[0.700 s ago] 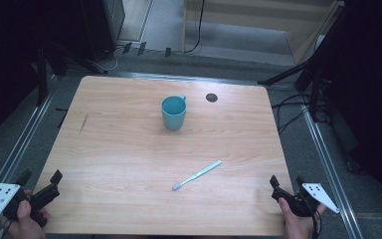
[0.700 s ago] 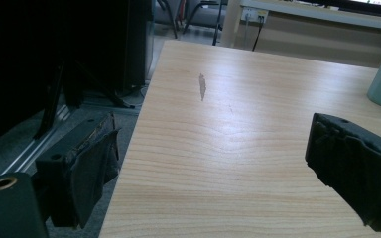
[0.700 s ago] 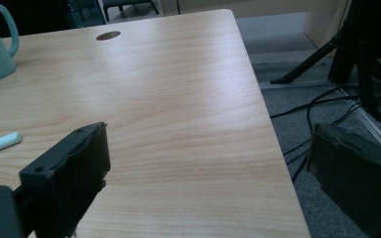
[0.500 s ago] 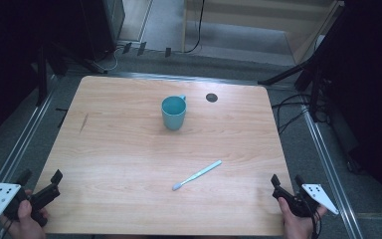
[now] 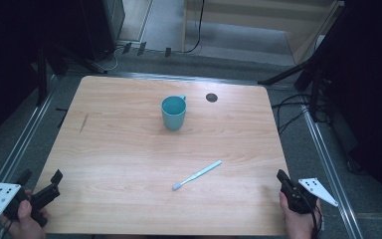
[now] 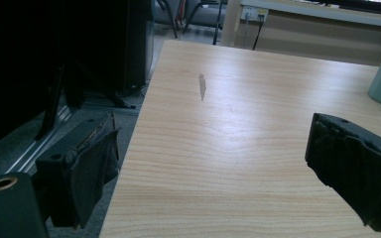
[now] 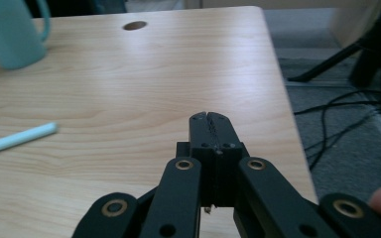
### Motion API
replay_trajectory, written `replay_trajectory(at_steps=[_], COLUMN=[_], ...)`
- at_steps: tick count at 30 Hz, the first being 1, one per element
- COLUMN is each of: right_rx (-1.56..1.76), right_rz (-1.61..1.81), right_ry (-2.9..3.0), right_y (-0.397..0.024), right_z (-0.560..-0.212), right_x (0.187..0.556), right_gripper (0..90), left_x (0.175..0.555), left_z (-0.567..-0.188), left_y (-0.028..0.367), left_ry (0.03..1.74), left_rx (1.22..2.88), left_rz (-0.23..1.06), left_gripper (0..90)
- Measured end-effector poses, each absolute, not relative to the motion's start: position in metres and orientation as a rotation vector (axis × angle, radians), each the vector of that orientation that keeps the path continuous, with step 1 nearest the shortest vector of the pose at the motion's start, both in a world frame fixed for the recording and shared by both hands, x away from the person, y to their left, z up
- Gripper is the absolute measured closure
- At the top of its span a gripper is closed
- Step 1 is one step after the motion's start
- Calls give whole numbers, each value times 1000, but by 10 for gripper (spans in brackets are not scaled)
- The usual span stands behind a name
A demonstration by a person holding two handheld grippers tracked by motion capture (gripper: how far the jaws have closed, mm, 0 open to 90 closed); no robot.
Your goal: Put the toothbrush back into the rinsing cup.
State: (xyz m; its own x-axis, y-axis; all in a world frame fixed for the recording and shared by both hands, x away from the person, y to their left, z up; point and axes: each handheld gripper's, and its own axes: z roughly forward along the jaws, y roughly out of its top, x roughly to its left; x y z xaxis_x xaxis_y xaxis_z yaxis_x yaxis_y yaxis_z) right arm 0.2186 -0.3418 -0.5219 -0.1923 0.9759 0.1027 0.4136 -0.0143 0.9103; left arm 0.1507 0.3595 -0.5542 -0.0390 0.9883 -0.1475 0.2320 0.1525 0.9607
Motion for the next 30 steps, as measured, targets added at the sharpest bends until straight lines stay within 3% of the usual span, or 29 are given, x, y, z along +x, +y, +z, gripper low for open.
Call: replay_trajectory(at_steps=[12,30], right_rx=[1294,1131], right_rz=[1239,1211], right_ry=[1959,2309], right_y=[-279,-160], right_z=[-497,-524], right_x=[226,231], right_gripper=[900,900], left_x=[151,151], left_z=[-554,-554], left_y=[361,362], left_ry=[1465,1465], left_rx=[1240,1239], left_rz=[972,969], left_gripper=[68,68])
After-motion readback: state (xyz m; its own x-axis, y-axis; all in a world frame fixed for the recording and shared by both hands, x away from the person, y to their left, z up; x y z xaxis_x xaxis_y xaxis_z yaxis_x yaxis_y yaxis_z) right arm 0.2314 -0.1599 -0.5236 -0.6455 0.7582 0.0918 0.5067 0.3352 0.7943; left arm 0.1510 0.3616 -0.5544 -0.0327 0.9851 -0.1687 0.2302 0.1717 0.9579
